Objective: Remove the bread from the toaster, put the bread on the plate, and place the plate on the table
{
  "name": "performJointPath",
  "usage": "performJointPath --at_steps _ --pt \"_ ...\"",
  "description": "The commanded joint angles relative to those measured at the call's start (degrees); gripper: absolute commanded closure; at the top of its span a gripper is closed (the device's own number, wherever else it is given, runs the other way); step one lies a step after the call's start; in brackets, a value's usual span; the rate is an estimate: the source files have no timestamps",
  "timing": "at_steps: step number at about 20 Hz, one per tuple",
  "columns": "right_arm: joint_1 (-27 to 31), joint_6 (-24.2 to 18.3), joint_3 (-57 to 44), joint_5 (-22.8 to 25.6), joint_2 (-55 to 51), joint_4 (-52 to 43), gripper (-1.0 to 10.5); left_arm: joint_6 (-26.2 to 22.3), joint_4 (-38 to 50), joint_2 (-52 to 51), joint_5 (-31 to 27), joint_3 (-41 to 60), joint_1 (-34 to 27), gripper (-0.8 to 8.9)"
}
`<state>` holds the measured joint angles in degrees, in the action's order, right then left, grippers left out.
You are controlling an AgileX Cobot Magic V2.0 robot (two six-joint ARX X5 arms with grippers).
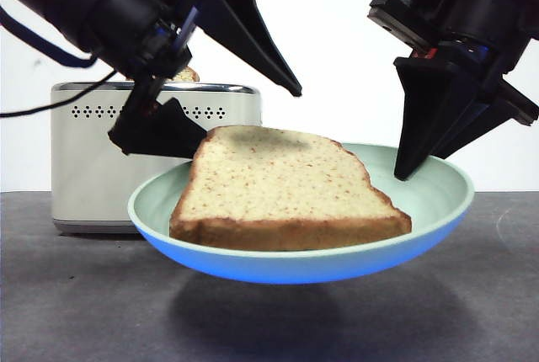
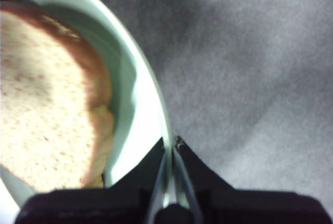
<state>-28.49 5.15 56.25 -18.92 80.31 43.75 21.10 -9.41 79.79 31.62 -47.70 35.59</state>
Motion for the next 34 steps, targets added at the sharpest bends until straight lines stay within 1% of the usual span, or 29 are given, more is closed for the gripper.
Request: performJointPath --at_steps 1,3,9,10,18,20,24,28,29,32,34 --pt "-0.11 -0.02 -0.28 -0.66 0.17 -0.07 9.6 -0.48 -1.25 -0.94 -0.11 -1.46 0.00 3.64" --pt "-0.11 -0.02 -0.28 -0.63 0.15 0.04 9.6 -1.84 -3.65 -1.73 -0.35 -3.08 -0.02 3.64" --pt "-0.04 -0.02 -0.28 -0.63 0.15 0.07 9.6 -8.04 -15.74 -2.86 -4.92 -9.42 -0.09 3.64" --pt "-0.04 -0.02 -0.28 -0.63 0.15 0.07 9.6 -8.83 -16.72 -2.86 -5.31 -10.23 -0.07 3.64" --pt "0.52 -0.02 -0.26 -0.61 0.15 0.04 9.6 -9.64 -20.65 -4.39 -6.16 -13.51 -0.09 3.65" --pt "2.10 -0.02 -0.26 -0.59 0.15 0.04 9.6 -9.88 -21.97 -6.51 -6.60 -13.51 -0.13 3.65" --pt "7.32 -0.48 -0.26 -0.63 0.15 0.02 9.6 -11.34 -24.33 -13.25 -10.51 -13.51 -0.11 3.65" --pt "13.40 -0.61 -0.26 -0.63 0.15 -1.99 9.6 -11.80 -27.98 -19.23 -10.62 -13.51 -0.11 3.80" --pt "14.62 -0.33 -0.26 -0.61 0.15 -2.95 9.6 -12.07 -29.14 -20.00 -10.60 -13.51 -0.04 4.13" --pt "18.49 1.33 -0.26 -0.63 0.42 -7.39 9.6 -12.35 -32.22 -20.83 -10.51 -13.51 0.00 6.45" --pt "19.96 2.78 -0.26 -0.66 1.20 -9.94 9.6 -12.35 -32.65 -20.83 -10.51 -13.51 0.00 7.67"
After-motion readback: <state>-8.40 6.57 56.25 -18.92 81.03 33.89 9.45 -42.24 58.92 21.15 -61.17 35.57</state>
